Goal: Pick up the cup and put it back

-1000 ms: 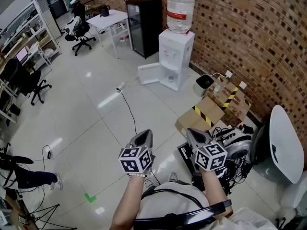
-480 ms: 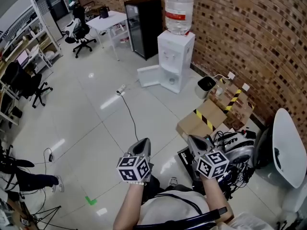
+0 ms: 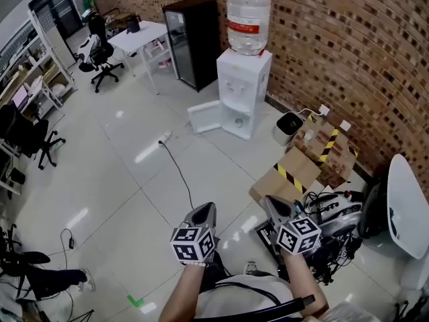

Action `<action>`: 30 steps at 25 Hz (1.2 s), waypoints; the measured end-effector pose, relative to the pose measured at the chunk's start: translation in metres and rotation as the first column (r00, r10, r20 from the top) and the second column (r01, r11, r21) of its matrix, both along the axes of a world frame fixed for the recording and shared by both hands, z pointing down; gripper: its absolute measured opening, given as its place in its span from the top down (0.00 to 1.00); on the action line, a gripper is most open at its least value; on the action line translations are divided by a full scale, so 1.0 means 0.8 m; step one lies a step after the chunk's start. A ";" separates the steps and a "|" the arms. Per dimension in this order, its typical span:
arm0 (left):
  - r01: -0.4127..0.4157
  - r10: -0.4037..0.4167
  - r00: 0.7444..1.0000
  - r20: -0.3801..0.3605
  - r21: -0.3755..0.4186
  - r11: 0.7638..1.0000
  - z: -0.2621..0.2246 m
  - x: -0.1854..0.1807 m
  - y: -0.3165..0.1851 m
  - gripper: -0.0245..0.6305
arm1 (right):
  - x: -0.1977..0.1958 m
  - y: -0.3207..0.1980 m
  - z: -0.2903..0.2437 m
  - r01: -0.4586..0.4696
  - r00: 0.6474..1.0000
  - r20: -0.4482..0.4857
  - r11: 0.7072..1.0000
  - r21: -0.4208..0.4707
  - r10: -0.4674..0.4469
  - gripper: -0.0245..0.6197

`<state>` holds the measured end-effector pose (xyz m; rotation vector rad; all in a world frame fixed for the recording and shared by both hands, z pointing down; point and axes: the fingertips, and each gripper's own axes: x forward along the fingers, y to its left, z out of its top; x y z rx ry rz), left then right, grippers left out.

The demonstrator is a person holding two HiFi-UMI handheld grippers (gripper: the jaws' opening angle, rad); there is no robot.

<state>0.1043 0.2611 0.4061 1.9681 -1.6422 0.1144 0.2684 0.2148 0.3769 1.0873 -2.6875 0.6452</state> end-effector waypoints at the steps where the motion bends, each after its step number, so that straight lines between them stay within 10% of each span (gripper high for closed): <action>1: -0.017 0.017 1.000 -0.001 0.000 1.000 0.003 -0.011 -0.015 0.96 | -0.013 -0.013 0.004 -0.015 1.000 0.001 1.000 -0.002 0.015 0.94; 20: -0.238 0.237 0.971 -0.024 -0.054 0.970 0.055 -0.194 -0.275 0.96 | -0.220 -0.254 0.069 -0.232 0.972 -0.029 0.973 -0.007 0.232 0.92; 30: -0.258 0.254 0.965 -0.060 -0.072 0.963 0.176 -0.195 -0.452 0.96 | -0.223 -0.482 0.263 -0.301 0.946 -0.146 0.952 -0.061 0.290 0.92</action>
